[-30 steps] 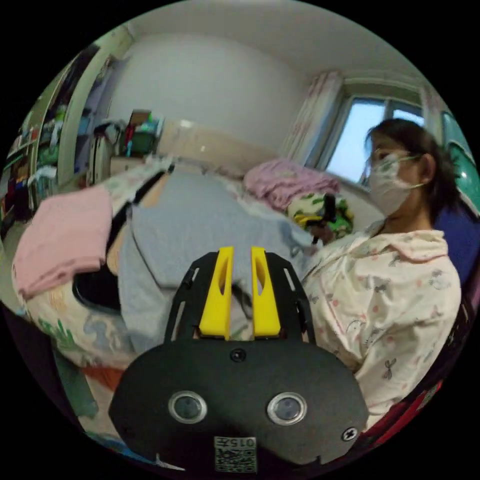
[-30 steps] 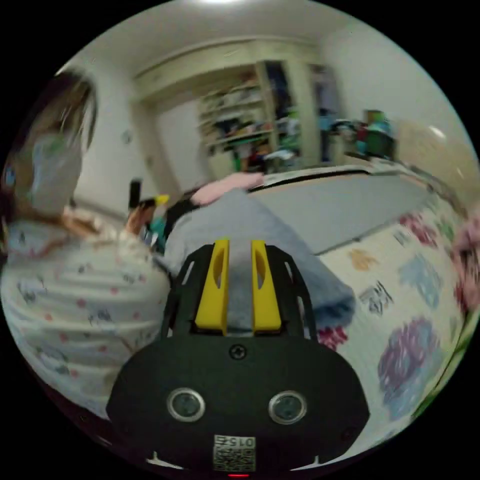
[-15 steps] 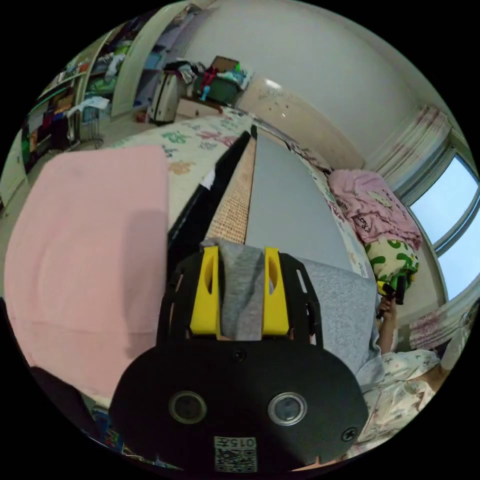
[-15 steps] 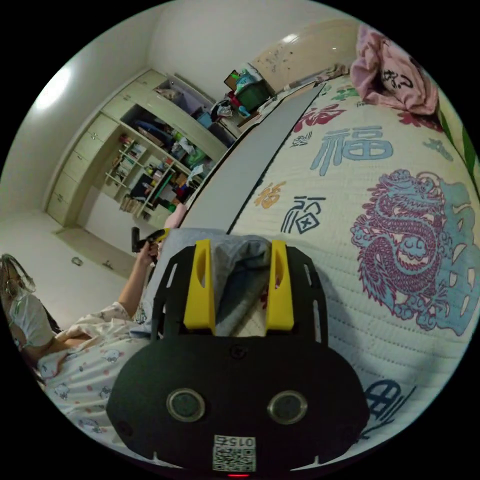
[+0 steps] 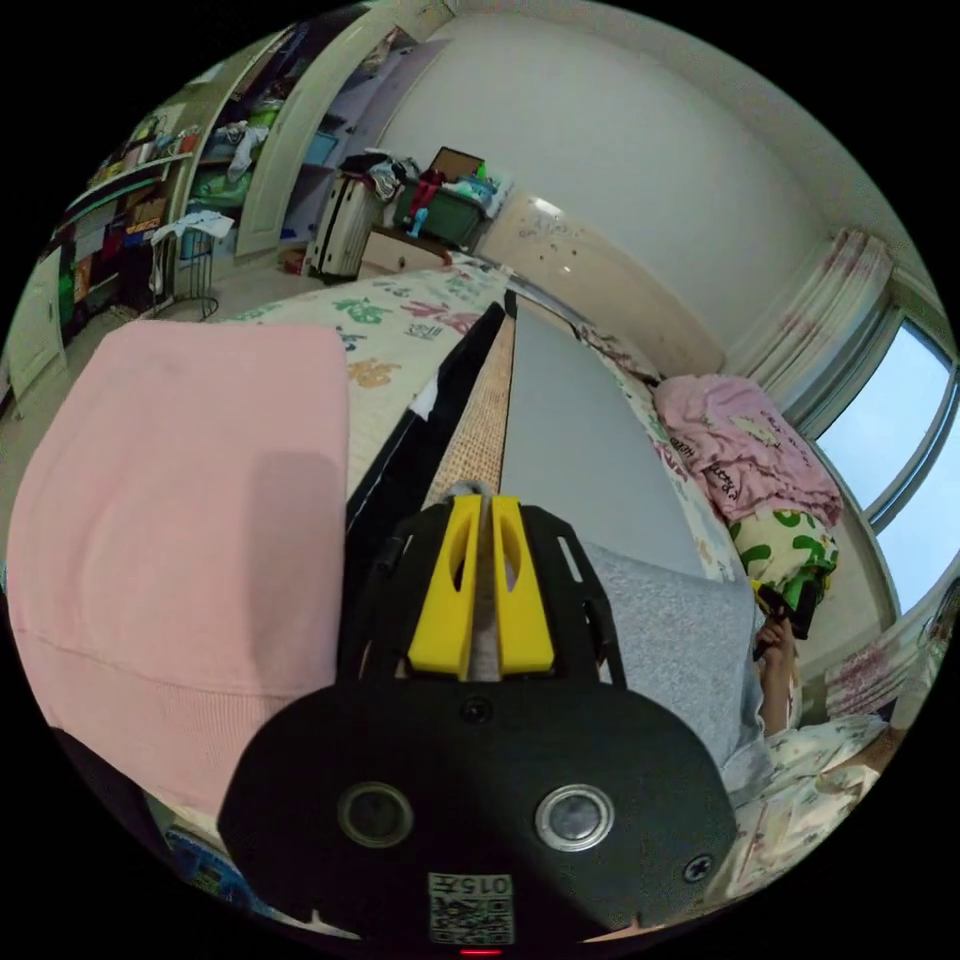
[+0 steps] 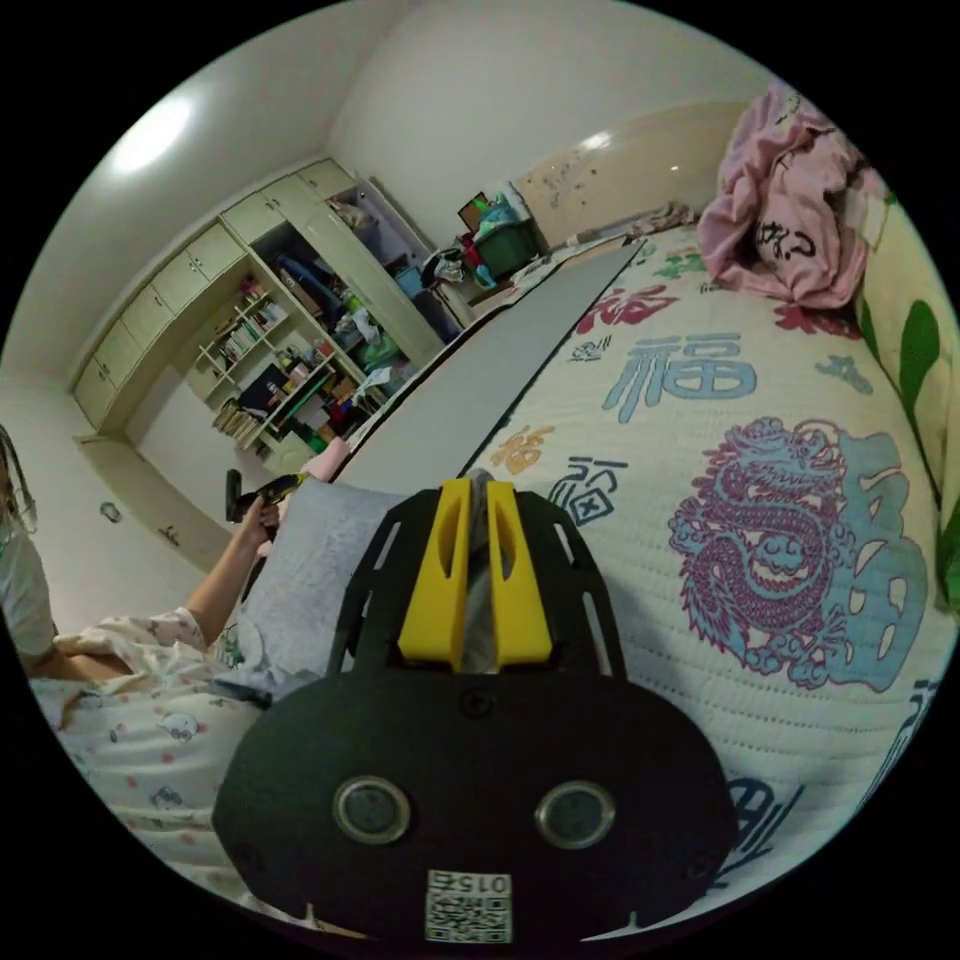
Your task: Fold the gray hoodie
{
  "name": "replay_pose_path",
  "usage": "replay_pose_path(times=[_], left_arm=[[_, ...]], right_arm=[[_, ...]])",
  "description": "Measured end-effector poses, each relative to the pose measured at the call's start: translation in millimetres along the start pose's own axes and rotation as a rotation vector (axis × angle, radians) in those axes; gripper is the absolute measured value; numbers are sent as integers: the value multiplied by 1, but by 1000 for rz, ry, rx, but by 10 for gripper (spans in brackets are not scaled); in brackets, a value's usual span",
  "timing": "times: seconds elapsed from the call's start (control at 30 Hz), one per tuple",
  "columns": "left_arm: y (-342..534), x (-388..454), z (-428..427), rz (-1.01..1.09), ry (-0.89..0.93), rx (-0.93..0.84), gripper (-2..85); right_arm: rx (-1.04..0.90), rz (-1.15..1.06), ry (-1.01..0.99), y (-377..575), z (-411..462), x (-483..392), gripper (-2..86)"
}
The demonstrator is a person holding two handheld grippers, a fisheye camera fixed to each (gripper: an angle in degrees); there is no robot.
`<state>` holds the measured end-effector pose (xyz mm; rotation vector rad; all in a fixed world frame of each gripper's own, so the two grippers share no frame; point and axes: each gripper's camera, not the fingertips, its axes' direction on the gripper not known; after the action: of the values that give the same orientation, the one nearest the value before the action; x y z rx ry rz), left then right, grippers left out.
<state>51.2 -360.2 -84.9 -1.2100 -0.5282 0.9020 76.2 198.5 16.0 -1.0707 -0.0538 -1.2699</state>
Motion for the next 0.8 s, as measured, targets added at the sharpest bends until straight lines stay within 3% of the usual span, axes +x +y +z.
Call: replay_pose_path(times=[0.17, 0.37, 0.47, 0.6, 0.67, 0.8], left_arm=[[-56, 32, -15, 63, -3, 77, 7], [-140, 86, -20, 135, 29, 162, 8], [-190, 111, -4, 143, 37, 135, 11], [-233, 131, 38, 138, -105, 18, 18], [-238, 137, 23, 115, -153, 89, 21], [-248, 199, 1, 281, -4, -22, 48]], right_arm=[[156, -170, 302, -5, -10, -66, 22], [335, -189, 531, -1, -25, -91, 10], [313, -151, 534, -7, -26, -86, 9], [370, -97, 518, -10, -45, -78, 9], [399, -91, 493, -10, -59, -73, 20], [290, -3, 399, -29, -75, -47, 92]])
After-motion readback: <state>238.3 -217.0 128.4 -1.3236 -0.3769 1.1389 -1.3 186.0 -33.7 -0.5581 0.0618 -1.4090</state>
